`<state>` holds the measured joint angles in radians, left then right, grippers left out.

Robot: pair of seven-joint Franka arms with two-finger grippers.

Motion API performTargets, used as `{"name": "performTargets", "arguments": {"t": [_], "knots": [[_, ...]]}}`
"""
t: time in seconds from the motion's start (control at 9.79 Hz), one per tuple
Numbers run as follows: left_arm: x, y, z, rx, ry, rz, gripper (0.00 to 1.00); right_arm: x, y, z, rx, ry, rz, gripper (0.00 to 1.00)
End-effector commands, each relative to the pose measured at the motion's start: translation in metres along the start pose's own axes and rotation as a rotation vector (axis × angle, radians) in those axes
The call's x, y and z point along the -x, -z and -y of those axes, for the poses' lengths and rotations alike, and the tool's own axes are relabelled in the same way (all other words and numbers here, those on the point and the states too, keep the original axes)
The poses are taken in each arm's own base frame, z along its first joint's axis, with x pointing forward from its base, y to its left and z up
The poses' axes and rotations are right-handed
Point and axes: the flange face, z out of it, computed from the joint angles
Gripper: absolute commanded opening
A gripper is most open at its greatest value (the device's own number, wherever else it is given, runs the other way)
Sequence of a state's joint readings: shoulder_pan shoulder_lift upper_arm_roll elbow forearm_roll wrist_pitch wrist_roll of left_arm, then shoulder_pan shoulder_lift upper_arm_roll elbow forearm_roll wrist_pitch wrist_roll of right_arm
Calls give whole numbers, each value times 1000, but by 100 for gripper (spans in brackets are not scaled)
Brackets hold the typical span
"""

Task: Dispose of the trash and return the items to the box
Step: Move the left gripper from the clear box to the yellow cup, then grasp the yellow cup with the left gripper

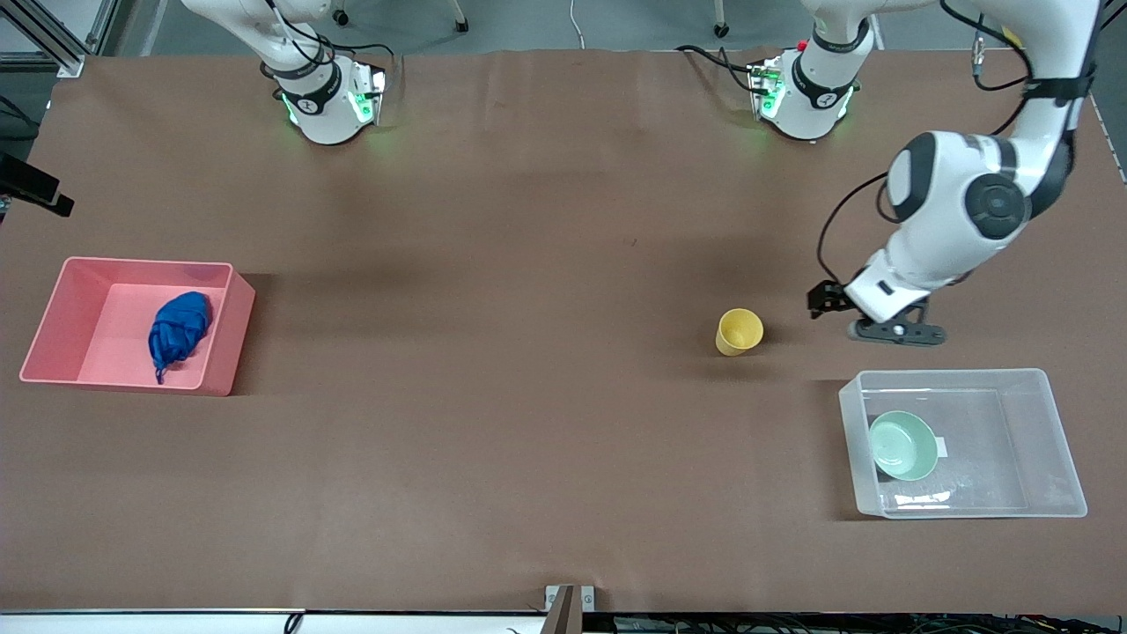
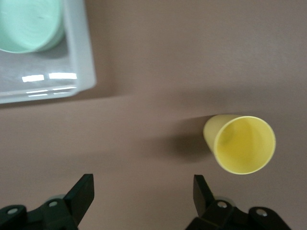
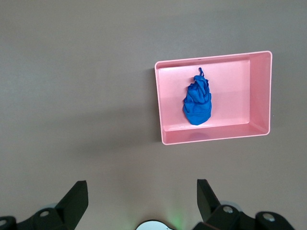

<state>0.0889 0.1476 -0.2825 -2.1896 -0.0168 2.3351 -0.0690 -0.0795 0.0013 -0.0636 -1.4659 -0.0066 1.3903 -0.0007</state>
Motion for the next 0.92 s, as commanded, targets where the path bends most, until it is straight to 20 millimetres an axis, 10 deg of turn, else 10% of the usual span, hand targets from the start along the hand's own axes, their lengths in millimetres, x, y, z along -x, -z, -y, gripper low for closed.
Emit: {"name": "performTargets", "arguments": {"t": [0.0,0.61,0.82], "knots": [[3,-53,-18,33,-5,50,91,8,1,-2,12,7,0,100],[6,-117,-64,69,-20,53,83,8,1,-2,12,8,4,100],[5,-123,-63,72,-18,54,21,8,0,-2,12,8,9,100]]}}
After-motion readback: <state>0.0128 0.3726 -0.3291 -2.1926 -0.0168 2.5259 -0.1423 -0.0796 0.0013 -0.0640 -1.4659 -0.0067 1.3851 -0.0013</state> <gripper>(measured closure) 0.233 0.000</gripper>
